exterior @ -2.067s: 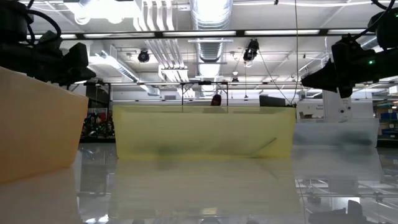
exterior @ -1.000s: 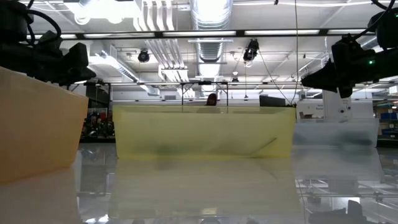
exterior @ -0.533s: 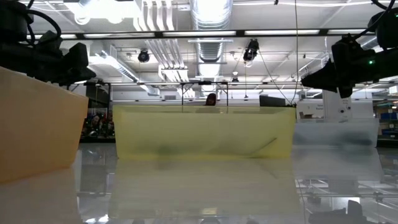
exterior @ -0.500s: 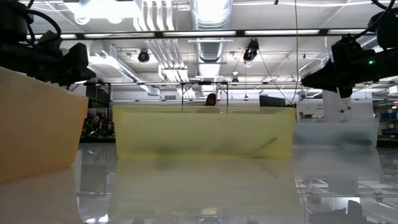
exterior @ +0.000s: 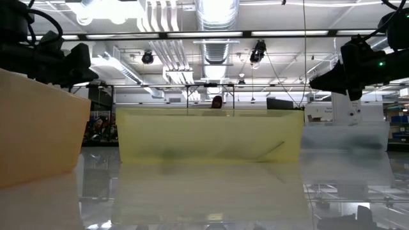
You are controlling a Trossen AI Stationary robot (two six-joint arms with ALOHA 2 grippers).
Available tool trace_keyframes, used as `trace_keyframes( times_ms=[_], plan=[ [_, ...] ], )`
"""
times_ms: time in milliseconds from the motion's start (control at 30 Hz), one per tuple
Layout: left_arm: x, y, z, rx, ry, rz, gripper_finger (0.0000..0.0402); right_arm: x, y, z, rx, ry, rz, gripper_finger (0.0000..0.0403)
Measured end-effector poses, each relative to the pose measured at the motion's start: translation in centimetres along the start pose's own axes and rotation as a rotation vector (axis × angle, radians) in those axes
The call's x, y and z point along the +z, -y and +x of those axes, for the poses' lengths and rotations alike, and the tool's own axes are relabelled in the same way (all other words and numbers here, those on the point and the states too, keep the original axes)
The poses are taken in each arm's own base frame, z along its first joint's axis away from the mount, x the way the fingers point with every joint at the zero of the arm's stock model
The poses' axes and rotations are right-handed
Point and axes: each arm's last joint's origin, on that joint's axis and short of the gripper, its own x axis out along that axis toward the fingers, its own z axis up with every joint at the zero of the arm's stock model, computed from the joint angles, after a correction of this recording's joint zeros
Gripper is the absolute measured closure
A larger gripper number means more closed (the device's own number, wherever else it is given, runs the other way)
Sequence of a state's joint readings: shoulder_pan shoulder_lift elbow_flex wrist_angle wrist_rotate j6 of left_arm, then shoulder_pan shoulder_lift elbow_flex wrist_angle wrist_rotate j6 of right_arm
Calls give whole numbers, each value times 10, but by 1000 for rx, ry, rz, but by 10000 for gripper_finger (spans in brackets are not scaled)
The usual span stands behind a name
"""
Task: Sort silverware by color (type)
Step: Return to Home Position
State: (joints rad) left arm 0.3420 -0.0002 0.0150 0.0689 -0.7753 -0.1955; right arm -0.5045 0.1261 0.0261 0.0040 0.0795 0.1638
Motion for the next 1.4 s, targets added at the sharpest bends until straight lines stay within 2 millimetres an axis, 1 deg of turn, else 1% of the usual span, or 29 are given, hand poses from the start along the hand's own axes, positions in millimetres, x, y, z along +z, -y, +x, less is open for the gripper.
trace_keyframes(
  times_ms=[233, 1400],
  plan=[
    [5, 1, 0, -2, 10, -10, 326, 0, 0, 0, 0, 0, 0, 330],
    [5, 1, 0, -2, 11, -11, 326, 0, 0, 0, 0, 0, 0, 330]
  ],
)
